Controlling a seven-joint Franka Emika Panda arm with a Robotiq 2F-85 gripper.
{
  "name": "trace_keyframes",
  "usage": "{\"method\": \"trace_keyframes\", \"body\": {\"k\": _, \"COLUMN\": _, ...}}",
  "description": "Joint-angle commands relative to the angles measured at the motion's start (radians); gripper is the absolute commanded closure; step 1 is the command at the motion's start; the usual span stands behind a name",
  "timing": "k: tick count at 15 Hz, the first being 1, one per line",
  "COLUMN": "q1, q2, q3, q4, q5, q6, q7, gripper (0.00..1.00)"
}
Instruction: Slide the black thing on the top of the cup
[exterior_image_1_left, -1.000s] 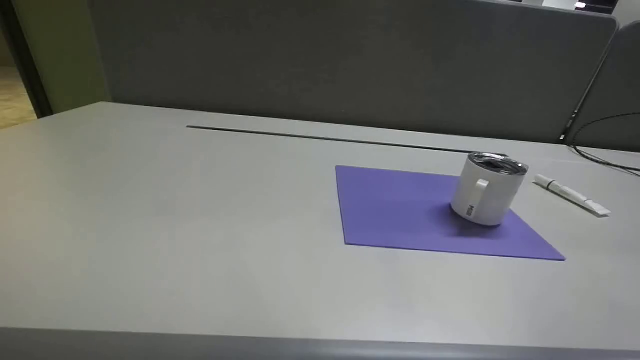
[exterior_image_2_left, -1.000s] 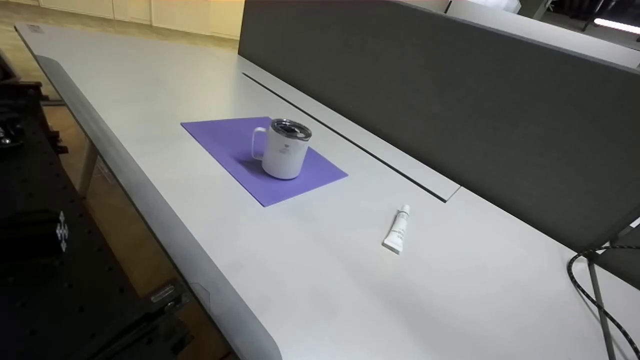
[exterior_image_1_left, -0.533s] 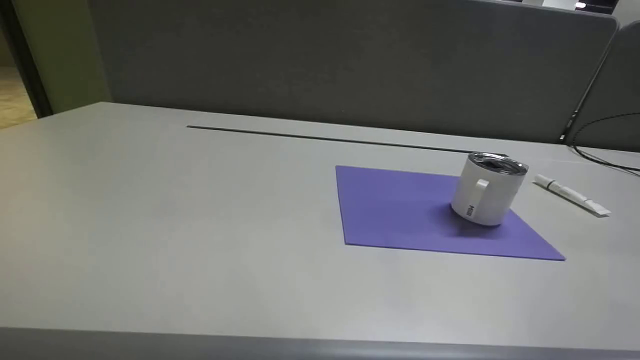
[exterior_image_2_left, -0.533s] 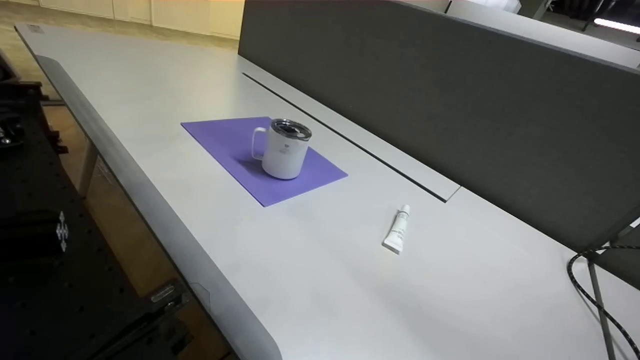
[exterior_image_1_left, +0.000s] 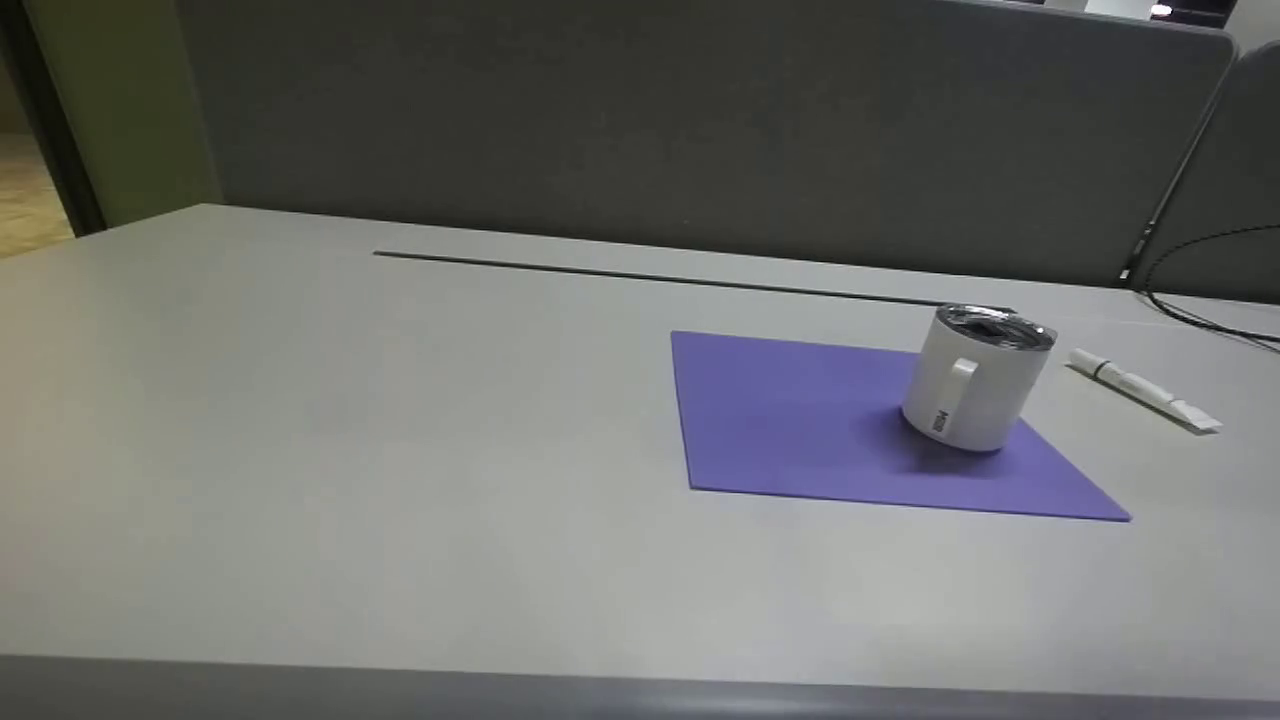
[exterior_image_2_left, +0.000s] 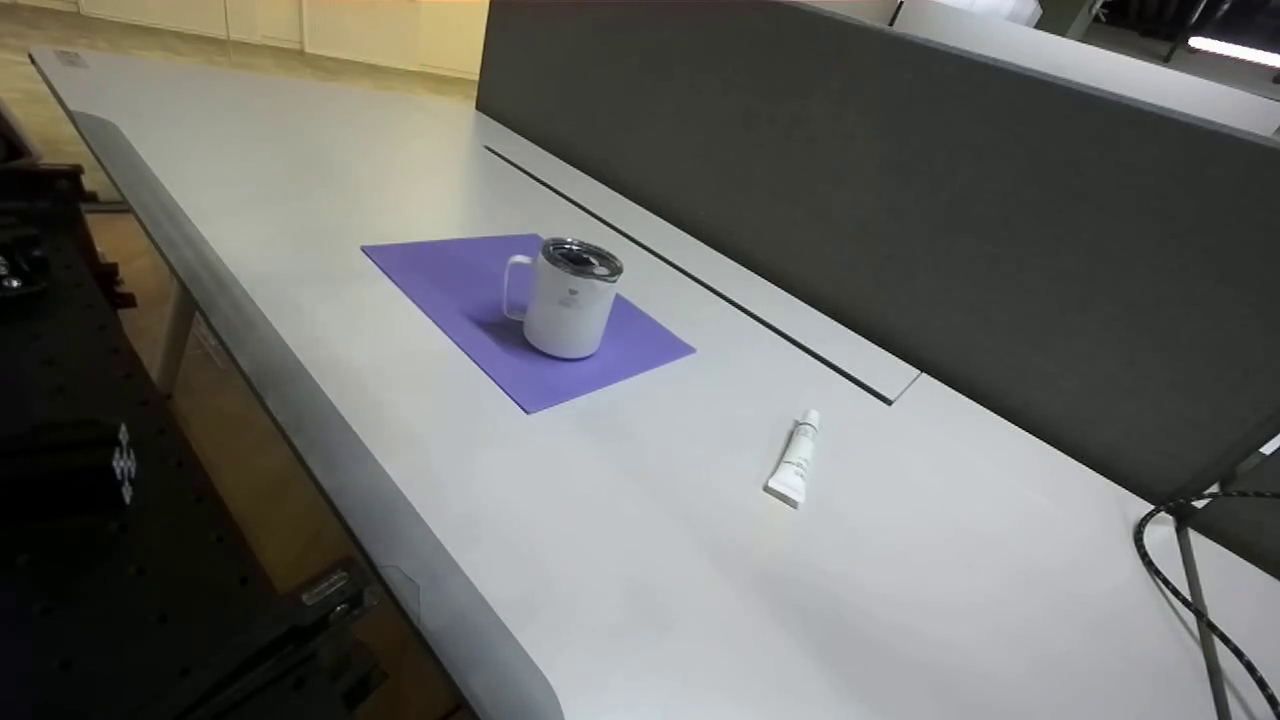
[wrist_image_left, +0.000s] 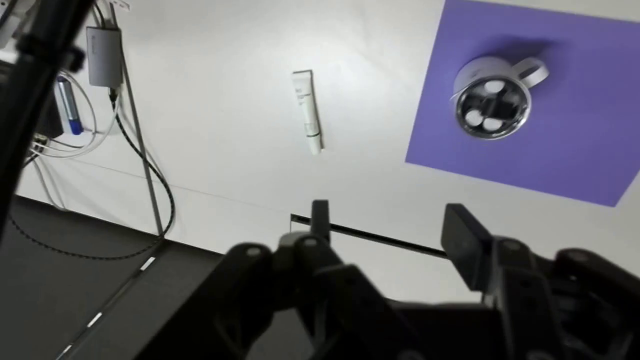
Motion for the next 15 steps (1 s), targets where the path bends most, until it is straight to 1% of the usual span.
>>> {"method": "trace_keyframes", "body": {"k": 1, "q1": -0.046, "q2": 0.161, "q3": -0.008, "q4": 0.069, "q5": -0.018, "q6": 0.126, "q7": 0.072, "gripper": 0.69}}
{"method": "trace_keyframes", "body": {"k": 3, "q1": -0.055, "q2": 0.235, "q3": -0.009, "q4": 0.093, "q5": 0.002, "q6": 0.16, "q7": 0.078, "gripper": 0.83}}
{"method": "trace_keyframes", "body": {"k": 5, "q1": -0.049, "q2": 0.298, "q3": -0.003, "q4": 0.116, "q5": 0.018, "q6": 0.172, "q7": 0.08, "gripper": 0.97}}
{"method": "trace_keyframes", "body": {"k": 7, "q1": -0.04, "q2": 0.348, "q3": 0.01, "q4": 0.143, "q5": 0.018, "q6": 0.145, "q7": 0.077, "gripper": 1.0}}
{"method": "trace_keyframes", "body": {"k": 11, "q1": -0.012, "q2": 0.415, "q3": 0.035, "q4": 0.172, "q5": 0.037, "q6": 0.105, "q7": 0.062, "gripper": 1.0}}
{"method": "trace_keyframes", "body": {"k": 12, "q1": -0.004, "q2": 0.427, "q3": 0.039, "q4": 0.179, "q5": 0.048, "q6": 0.08, "q7": 0.061, "gripper": 1.0}}
{"method": "trace_keyframes", "body": {"k": 13, "q1": 0.004, "q2": 0.429, "q3": 0.043, "q4": 0.189, "q5": 0.072, "q6": 0.013, "q7": 0.041, "gripper": 1.0}}
{"method": "trace_keyframes", "body": {"k": 14, "q1": -0.005, "q2": 0.41, "q3": 0.035, "q4": 0.144, "q5": 0.044, "q6": 0.096, "q7": 0.047, "gripper": 1.0}}
{"method": "trace_keyframes", "body": {"k": 15, "q1": 0.002, "q2": 0.417, "q3": 0.039, "q4": 0.15, "q5": 0.056, "q6": 0.066, "q7": 0.047, "gripper": 1.0}}
